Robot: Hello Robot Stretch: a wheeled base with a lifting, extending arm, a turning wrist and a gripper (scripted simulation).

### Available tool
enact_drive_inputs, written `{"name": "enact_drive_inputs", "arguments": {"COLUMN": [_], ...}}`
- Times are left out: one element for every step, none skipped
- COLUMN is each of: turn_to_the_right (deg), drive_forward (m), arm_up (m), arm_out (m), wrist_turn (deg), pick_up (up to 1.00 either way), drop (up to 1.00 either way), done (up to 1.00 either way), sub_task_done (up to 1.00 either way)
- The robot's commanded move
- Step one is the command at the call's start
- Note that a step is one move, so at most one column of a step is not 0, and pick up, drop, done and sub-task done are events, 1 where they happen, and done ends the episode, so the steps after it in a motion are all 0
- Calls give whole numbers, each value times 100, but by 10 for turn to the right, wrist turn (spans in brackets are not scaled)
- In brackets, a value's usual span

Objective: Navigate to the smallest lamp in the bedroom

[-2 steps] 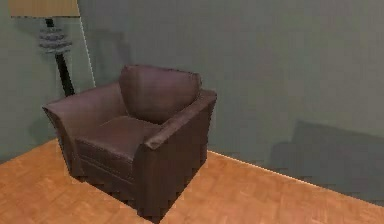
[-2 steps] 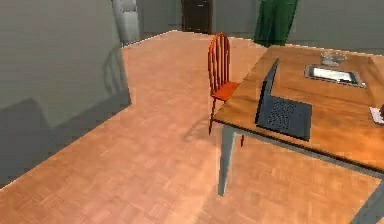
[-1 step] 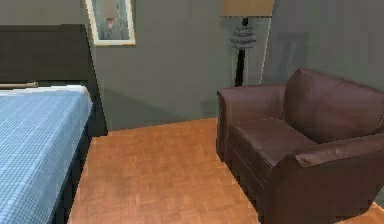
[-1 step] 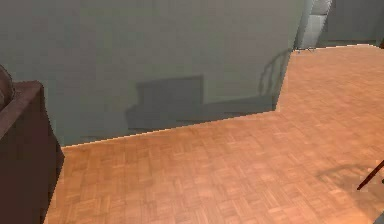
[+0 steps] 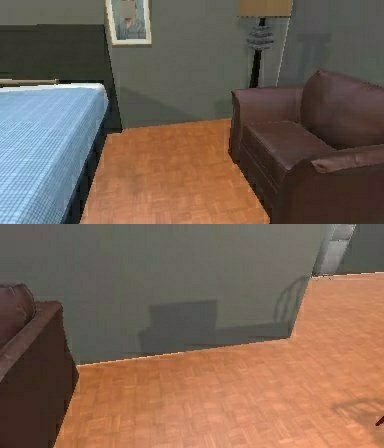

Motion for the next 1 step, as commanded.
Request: {"name": "enact_drive_inputs", "arguments": {"turn_to_the_right": [0], "drive_forward": [100], "arm_up": [0], "arm_out": [0], "wrist_turn": [0], "pick_up": [0], "drop": [0], "done": [0], "sub_task_done": [0]}}
